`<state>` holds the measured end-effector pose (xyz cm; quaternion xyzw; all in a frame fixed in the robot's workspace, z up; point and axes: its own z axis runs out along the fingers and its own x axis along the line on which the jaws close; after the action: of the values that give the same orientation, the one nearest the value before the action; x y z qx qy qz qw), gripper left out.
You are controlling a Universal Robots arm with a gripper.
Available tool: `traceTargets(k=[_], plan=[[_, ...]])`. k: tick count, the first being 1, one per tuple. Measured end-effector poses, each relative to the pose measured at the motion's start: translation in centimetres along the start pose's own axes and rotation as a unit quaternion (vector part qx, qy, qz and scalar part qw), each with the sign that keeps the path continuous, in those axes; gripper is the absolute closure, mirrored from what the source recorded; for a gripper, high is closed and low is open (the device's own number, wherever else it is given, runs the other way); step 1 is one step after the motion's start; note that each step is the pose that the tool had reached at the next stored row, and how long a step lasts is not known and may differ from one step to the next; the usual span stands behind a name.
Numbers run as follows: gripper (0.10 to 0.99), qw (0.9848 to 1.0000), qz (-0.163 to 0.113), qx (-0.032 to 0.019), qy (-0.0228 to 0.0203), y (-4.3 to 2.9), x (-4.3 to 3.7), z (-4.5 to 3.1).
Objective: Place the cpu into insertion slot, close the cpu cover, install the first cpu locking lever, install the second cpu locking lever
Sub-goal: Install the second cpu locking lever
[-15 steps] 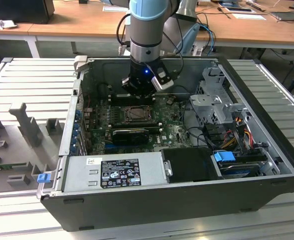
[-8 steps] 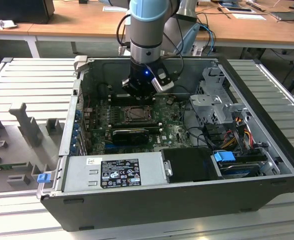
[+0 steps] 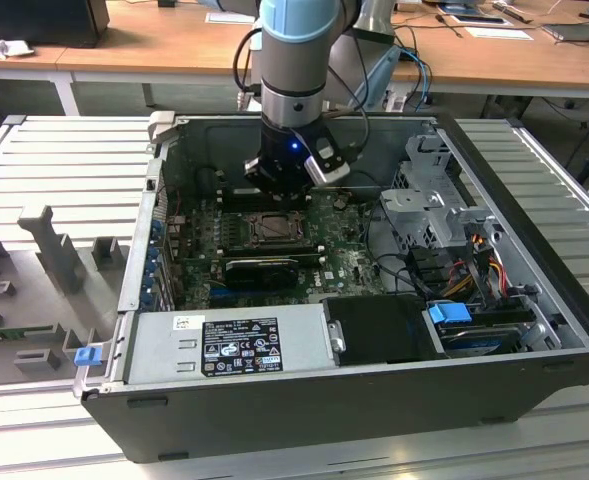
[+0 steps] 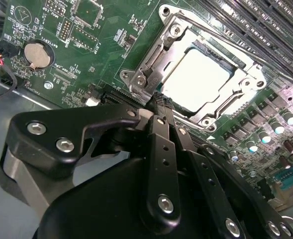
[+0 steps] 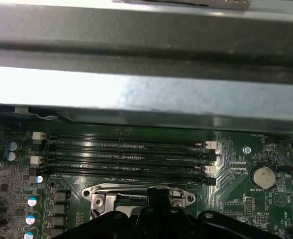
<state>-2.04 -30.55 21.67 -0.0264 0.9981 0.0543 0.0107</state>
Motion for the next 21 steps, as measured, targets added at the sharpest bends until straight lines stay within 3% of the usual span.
traceTargets(k=[9, 11, 21], plan=[[0.98, 1.0, 0.0, 0.0004, 0.0, 0.2, -0.05, -1.91], [0.98, 1.0, 0.0, 0.0004, -0.0001, 0.08, -0.04, -1.91], [0.98, 1.0, 0.0, 0.0004, -0.0001, -1.83, 0.07, -2.14]])
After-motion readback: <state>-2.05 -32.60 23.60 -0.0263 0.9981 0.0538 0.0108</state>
